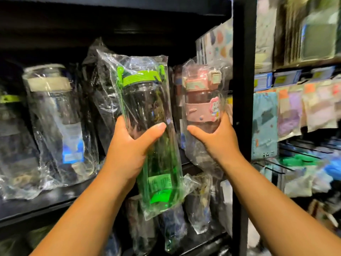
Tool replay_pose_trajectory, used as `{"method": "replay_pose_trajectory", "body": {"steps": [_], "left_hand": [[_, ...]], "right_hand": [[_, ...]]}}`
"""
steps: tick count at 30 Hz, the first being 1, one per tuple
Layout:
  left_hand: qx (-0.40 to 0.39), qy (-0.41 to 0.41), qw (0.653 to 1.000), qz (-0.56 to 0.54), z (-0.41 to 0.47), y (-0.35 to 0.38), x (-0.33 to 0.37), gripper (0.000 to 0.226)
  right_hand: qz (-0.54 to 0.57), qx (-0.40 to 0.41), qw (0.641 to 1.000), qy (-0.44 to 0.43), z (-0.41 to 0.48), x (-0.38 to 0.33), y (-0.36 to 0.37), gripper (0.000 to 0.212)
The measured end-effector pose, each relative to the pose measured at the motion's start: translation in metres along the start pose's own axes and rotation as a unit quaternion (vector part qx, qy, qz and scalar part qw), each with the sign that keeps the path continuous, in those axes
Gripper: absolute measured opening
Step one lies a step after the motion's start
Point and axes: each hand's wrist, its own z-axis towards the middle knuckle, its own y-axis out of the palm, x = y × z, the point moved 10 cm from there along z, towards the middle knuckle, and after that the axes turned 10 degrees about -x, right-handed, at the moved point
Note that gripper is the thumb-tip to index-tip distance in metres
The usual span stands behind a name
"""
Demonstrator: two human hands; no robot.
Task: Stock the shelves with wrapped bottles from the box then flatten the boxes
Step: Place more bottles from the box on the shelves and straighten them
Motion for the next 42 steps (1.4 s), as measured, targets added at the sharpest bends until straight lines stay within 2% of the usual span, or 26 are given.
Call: {"method": "replay_pose_trajectory", "body": {"steps": [5, 10, 15, 22, 26, 32, 42], "left_hand": [[-0.001, -0.002, 1.000, -0.001, 0.000, -0.001, -0.005, 0.058], [0.019, -0.001, 1.000, 0.002, 0.000, 0.001, -0.003, 0.058], [0.031, -0.008, 0.999, 0.010, -0.005, 0.006, -0.004, 0.056], [0.062, -0.020, 0.998, 0.026, -0.013, 0.004, -0.002, 0.060], [0.067, -0.030, 0.997, 0.036, -0.015, 0.002, -0.001, 0.074], [0.060, -0.037, 0.997, 0.044, -0.014, 0.005, -0.002, 0.059], [0.065, -0.034, 0.996, 0.057, -0.013, 0.002, 0.003, 0.059]], "right_hand": [[0.021, -0.020, 1.000, 0.002, 0.000, 0.009, 0.007, 0.105], [0.031, -0.051, 0.998, 0.012, 0.003, 0.012, 0.009, 0.103], [0.058, -0.082, 0.995, 0.004, 0.006, 0.011, 0.012, 0.109], [0.061, -0.104, 0.993, -0.002, 0.010, 0.011, 0.017, 0.104], [0.058, -0.111, 0.992, 0.000, 0.012, 0.013, 0.020, 0.103], [0.058, -0.110, 0.992, 0.008, 0.019, 0.016, 0.027, 0.105], [0.035, -0.093, 0.995, 0.012, 0.034, 0.021, 0.038, 0.098]]}}
